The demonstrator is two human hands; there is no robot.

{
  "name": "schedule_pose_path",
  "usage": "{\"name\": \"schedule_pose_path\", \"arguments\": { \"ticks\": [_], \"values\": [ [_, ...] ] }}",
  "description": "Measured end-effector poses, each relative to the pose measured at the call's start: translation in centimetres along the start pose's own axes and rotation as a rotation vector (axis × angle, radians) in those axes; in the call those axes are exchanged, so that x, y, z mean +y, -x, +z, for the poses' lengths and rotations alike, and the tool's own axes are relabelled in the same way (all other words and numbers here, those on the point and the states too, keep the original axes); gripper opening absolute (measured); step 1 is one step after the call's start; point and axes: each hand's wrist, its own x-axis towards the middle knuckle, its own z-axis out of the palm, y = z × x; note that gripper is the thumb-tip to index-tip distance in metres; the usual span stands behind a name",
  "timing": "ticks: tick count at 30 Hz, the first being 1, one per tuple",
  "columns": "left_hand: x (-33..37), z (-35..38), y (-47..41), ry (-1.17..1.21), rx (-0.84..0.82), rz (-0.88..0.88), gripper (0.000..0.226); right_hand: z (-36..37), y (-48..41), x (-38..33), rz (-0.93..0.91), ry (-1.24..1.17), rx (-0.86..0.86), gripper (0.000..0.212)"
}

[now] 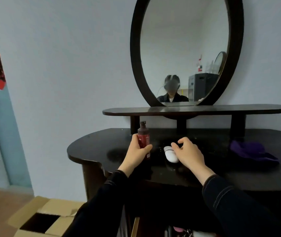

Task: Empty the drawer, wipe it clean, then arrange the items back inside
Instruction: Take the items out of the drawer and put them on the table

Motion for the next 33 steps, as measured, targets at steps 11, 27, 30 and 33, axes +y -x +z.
{"name": "schedule_pose_path", "arguments": {
  "ticks": [11,27,30,33],
  "values": [
    [-2.1,-0.2,-2.0,-0.111,0.091,-0.001,0.026,0.4,1.5,-0.9,-0.272,0.157,-0.164,0.051],
    [-2.1,0.4,-3.8,-0.332,0.121,0.043,0.041,3.1,1.6,-3.4,-0.246,0.31,0.005,0.05],
    [-2.0,0.6,-4.0,-0.332,0.105,0.022,0.039,2.8,2.0,-3.0,-0.334,0.331,-0.038,0.039],
    [-2.2,0.7,-4.2,-0.36,0.098,0.027,0.042,2.7,1.9,-2.9,-0.357,0.329,-0.043,0.038]
  ]
}}
